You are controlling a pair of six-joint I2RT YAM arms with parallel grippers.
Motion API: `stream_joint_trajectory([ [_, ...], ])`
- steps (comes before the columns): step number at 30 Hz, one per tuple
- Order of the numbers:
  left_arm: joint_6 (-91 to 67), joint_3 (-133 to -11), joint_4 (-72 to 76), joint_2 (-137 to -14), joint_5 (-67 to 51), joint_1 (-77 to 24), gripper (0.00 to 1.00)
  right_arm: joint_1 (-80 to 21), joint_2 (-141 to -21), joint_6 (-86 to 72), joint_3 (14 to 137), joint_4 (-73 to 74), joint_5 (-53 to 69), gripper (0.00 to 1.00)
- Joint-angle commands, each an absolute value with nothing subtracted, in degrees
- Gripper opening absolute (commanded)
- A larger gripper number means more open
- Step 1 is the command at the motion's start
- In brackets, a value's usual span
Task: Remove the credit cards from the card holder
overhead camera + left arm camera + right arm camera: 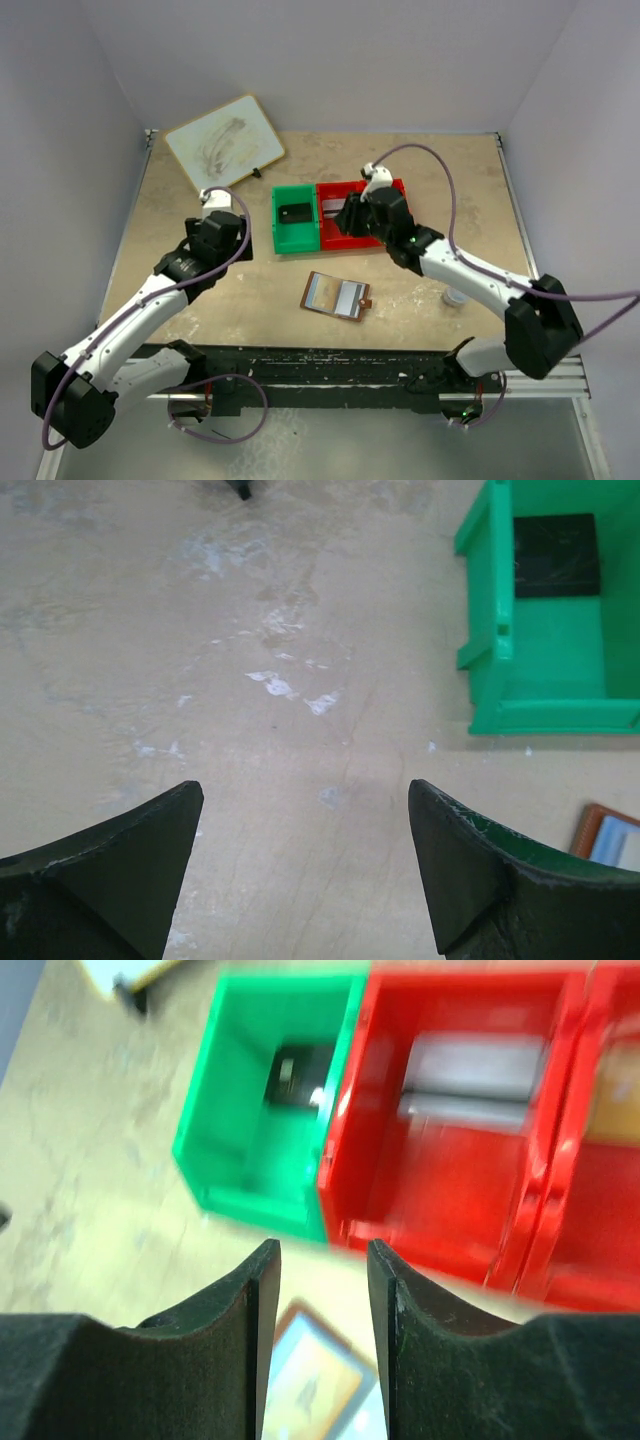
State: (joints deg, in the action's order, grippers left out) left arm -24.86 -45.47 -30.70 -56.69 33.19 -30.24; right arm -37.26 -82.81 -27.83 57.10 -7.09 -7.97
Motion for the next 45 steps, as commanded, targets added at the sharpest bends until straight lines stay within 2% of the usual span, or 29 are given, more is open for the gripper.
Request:
stream_joint_trajectory([
  [1,-23.99,-46.03,-26.22,-58.75,20.17,-30.15,0.81,-39.81,-74.78,-38.53,42.41,-12.53,6.11,0.44],
  [6,-26.64,-48.46,-19.27,-63.97,1.84,-31.15,0.79,-49.59,-66.02,-49.71,30.72,-15.27,4.19,0.44],
  [9,-24.88,-53.08,-19.11,-69.37,1.74,-37.42,0.79,-55.8,-62.89,-56.0,24.2,-18.17,3.98,0.44],
  [13,-26.38,-56.01,-15.22,-75.92,0.35,-43.18,0.75,-58.68,-59.56,-61.93,16.86,-22.39,4.1,0.45],
  [19,-26.69,-55.36,-8.25,-84.05,-3.21,-46.54,0.72,-58.77,-56.53,-65.34,11.61,-20.45,1.68,0.49],
  [28,-24.76,-57.28,-5.84,-93.04,-3.44,-48.33,0.71,-58.75,-62.13,-72.18,14.3,-11.84,-5.91,0.5],
  [33,-23.18,-58.53,-6.72,-96.87,-1.82,-48.34,0.71,-58.39,-65.48,-74.66,15.2,-11.8,-10.67,0.51],
  [39,-22.29,-57.81,-6.77,-98.47,-1.28,-48.34,0.71,-53.76,-69.13,-75.53,15.03,-13.17,-8.61,0.51],
  [45,-23.27,-55.76,-8.12,-97.41,-3.27,-48.34,0.7,-47.23,-66.28,-74.02,12.91,-15.56,-6.9,0.51],
])
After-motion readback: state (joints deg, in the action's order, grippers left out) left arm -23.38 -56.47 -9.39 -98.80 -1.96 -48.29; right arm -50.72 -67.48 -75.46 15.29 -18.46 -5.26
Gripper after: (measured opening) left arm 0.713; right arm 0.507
